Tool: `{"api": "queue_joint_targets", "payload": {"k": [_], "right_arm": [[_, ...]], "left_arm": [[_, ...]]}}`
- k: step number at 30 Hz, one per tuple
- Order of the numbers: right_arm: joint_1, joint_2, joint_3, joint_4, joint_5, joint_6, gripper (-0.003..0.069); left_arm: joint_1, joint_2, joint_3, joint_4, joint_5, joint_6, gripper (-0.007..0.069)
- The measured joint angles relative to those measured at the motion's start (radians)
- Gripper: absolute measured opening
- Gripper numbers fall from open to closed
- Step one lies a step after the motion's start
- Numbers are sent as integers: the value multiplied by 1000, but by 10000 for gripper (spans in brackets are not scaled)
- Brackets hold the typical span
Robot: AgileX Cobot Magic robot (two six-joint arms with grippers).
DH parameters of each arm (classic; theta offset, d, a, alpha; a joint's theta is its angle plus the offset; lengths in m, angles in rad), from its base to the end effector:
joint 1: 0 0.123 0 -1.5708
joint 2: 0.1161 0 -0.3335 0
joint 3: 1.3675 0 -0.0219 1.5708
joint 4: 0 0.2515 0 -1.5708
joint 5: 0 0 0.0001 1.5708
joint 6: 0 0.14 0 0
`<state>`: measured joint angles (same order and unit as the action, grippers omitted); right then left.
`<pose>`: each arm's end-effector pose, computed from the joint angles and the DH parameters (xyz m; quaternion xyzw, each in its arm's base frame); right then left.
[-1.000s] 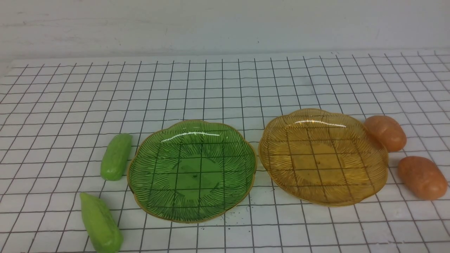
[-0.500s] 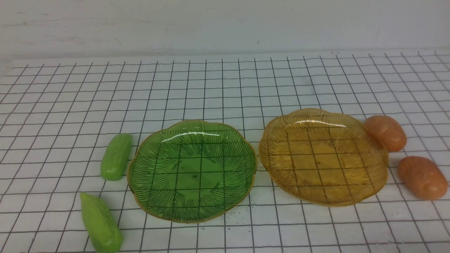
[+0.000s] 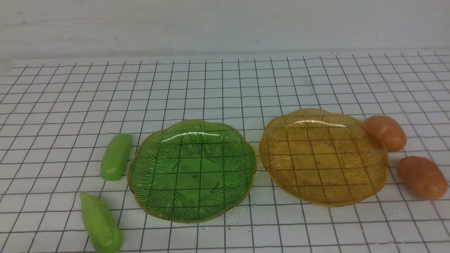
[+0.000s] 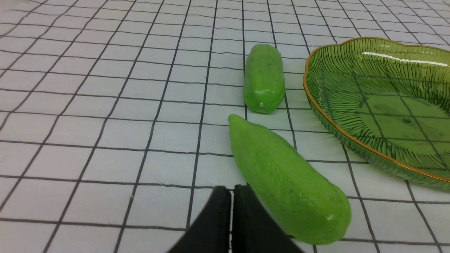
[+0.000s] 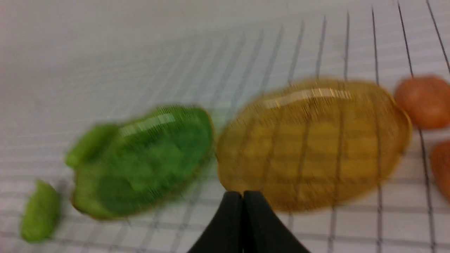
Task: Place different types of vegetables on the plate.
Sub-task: 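Put the potato onto the plate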
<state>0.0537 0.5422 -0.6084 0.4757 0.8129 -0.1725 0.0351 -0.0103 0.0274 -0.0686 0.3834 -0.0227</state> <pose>0.0876 0.0514 0.3124 -0.0288 0.8750 0.1991 0.4403 0.0510 -0.0018 0.1546 -0.0415 0.8074 -0.0254 0.5880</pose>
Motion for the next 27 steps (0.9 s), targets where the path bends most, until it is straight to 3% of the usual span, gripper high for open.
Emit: {"api": "queue_joint_targets", "payload": {"k": [8, 12, 17, 22, 27], "right_arm": [[0, 497, -186, -476, 122, 282, -8], [0, 692, -284, -567, 146, 352, -8], [0, 926, -423, -589, 201, 340, 0], [0, 1124, -559, -656, 313, 321, 80], [0, 1237, -630, -741, 376, 321, 292]], "left_arm": [[0, 0, 0, 0, 0, 0, -8], [0, 0, 0, 0, 0, 0, -8], [0, 0, 0, 0, 0, 0, -8], [0, 0, 0, 0, 0, 0, -8], [0, 0, 0, 0, 0, 0, -8]]}}
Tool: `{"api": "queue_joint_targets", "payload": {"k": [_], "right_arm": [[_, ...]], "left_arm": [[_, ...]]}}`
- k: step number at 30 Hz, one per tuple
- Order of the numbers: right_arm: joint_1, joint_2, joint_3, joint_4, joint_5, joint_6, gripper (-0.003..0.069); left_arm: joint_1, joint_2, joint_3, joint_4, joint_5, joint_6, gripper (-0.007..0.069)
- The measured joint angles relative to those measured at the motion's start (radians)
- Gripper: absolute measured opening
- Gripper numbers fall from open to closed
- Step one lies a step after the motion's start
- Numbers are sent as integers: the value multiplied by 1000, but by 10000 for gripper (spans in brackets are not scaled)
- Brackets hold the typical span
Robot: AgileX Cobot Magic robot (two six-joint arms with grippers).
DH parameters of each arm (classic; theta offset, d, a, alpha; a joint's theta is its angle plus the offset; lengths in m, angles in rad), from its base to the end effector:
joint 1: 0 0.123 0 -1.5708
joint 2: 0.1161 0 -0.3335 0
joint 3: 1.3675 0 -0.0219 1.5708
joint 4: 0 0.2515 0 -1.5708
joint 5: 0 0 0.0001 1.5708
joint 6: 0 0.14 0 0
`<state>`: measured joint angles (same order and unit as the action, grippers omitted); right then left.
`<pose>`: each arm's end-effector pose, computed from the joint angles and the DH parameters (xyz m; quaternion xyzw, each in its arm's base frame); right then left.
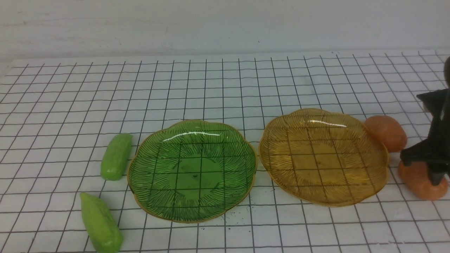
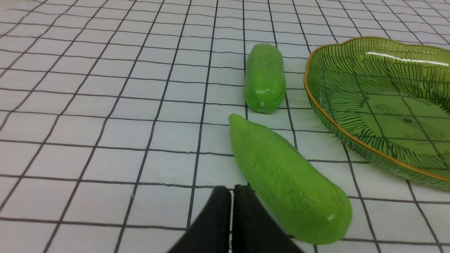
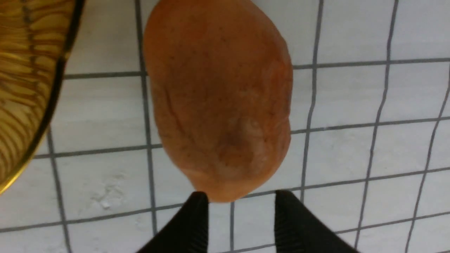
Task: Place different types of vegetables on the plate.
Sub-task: 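Put the potato onto the plate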
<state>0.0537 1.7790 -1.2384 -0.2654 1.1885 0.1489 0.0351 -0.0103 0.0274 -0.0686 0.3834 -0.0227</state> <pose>0.3352 -0.0161 0.2131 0.0065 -0.9920 0.1239 0.0228 0.0510 -0.0018 0.1546 -0.0415 0.8074 -0.0254 0.5880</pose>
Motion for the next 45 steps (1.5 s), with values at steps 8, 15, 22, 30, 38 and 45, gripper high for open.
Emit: {"api": "queue_joint_targets", "payload": {"k": [8, 15, 22, 30, 38, 45], "right_arm": [[0, 8, -4, 13, -81, 26, 612], [0, 47, -7, 53, -134, 27, 629], [-2, 110, -10, -30, -117, 27, 559], [-6, 119, -103, -34, 5, 11, 501], [-5, 84, -310, 187, 29, -13, 501], [73, 96, -342, 438, 32, -189, 501]], "left_arm": [[0, 0, 0, 0, 0, 0, -8], [0, 0, 0, 0, 0, 0, -8], [0, 0, 0, 0, 0, 0, -8], [0, 0, 0, 0, 0, 0, -8], [0, 0, 0, 0, 0, 0, -8], [0, 0, 0, 0, 0, 0, -8]]}}
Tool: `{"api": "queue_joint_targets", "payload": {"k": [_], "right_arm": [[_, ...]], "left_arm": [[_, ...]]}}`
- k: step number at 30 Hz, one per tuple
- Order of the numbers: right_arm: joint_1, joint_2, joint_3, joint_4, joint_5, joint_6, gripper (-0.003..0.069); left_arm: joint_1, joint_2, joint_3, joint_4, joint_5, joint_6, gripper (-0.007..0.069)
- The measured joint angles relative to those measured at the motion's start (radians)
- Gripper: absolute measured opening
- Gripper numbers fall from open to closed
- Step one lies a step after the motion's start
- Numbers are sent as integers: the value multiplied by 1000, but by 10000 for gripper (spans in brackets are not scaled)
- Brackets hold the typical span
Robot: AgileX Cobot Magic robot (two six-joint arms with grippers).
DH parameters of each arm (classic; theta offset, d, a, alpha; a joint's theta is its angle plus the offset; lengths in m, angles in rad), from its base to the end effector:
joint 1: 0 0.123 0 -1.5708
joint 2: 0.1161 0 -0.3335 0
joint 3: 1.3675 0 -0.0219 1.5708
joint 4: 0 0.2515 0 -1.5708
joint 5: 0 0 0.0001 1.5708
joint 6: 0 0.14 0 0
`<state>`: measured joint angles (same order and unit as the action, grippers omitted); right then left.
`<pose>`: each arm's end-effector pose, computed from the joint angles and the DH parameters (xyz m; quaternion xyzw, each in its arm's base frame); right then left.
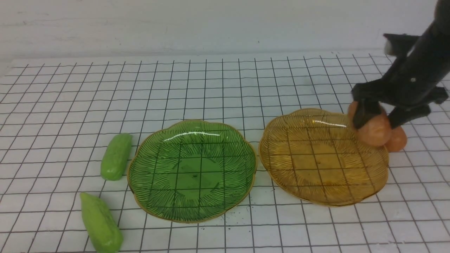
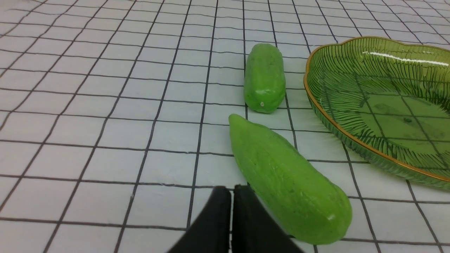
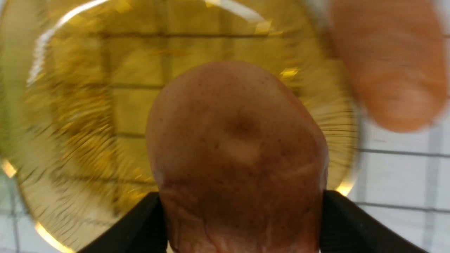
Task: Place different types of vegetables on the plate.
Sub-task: 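Put the potato onto the plate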
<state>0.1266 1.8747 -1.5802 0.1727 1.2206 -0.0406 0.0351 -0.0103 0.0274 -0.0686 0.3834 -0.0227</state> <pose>0.4007 0.0738 0.2605 -0.0593 0.9922 0.0859 0.0675 0.0510 -0.0018 0.1546 -0.0415 0.8074 -0.0254 0.5880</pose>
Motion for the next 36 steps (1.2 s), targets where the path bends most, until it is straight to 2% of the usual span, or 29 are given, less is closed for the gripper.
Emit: {"api": "queue_joint_targets", "payload": {"k": [3, 9, 12, 13, 14, 20, 27, 32, 36], "right_arm": [[48, 50, 0, 0, -17, -35, 501], [67, 122, 0, -25, -59, -24, 504], [68, 125, -1, -34, -88, -7, 559], [68, 125, -15, -39, -94, 3, 622], [68, 125, -25, -45, -94, 4, 650], [67, 125, -128, -163, -55, 21, 690], [-14, 126, -198, -296, -40, 137, 691], [-78, 155, -199, -296, -49, 173, 691], [-128, 200, -199, -247, -82, 194, 691]], "left_arm": [[0, 0, 0, 0, 0, 0, -8], [0, 0, 0, 0, 0, 0, -8], [0, 0, 0, 0, 0, 0, -8], [0, 0, 0, 0, 0, 0, -8], [0, 0, 0, 0, 0, 0, -8], [0, 0, 0, 0, 0, 0, -8], [0, 0, 0, 0, 0, 0, -8], [0, 0, 0, 0, 0, 0, -8], [0, 0, 0, 0, 0, 0, -8]]}}
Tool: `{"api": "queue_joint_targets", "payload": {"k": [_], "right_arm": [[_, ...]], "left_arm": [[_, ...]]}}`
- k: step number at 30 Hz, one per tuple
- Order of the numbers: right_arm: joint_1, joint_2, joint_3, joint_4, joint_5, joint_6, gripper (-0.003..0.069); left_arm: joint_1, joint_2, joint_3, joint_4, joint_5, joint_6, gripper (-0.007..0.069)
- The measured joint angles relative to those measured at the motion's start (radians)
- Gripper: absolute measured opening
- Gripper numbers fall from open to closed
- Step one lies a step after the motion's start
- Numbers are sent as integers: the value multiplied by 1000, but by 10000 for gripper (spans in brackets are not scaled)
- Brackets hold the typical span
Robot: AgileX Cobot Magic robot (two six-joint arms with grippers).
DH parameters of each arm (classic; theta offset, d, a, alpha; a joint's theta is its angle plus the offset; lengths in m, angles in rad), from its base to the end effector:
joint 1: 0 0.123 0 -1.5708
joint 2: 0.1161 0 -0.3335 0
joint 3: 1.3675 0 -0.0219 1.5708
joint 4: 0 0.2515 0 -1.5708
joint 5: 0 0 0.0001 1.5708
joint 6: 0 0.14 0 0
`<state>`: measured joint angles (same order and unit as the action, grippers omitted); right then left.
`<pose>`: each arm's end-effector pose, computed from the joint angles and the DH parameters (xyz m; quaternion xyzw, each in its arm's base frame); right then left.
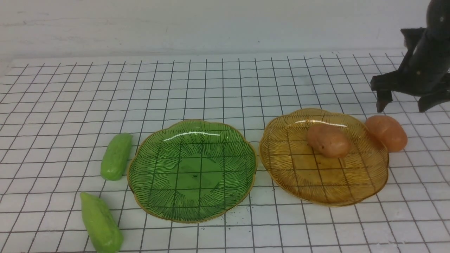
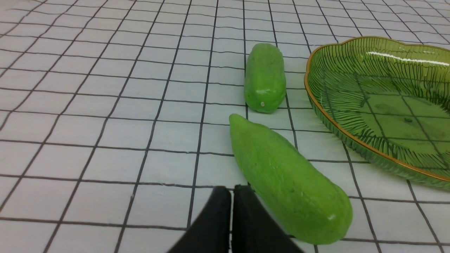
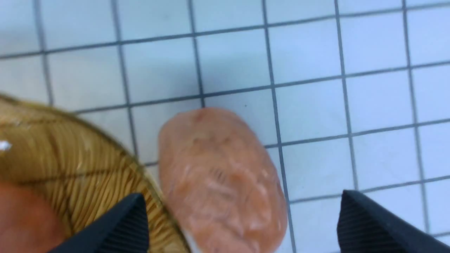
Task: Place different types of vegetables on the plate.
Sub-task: 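Put the potato onto the plate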
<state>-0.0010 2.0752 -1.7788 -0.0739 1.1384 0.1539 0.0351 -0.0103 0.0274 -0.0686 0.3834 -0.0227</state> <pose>0.4754 -0.0099 0.2273 0.0652 0.9910 -0.0265 0.1136 0.0510 -0.0018 0.1546 -0.0415 0.8074 -0.0254 0.5880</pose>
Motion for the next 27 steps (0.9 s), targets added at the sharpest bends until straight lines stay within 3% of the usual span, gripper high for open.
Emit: {"api": "queue_joint_targets", "payload": {"k": [8, 14, 15, 27], "right_arm": [[-17, 80, 0, 39, -17, 1, 650], [-17, 111, -3, 61, -13, -31, 568], [-18, 112, -6, 65, -6, -47, 525], [-18, 55, -89, 66, 84, -85, 515]], "left_arm": [[0, 0, 0, 0, 0, 0, -8], [0, 0, 0, 0, 0, 0, -8], [0, 0, 0, 0, 0, 0, -8], [0, 0, 0, 0, 0, 0, -8]]}}
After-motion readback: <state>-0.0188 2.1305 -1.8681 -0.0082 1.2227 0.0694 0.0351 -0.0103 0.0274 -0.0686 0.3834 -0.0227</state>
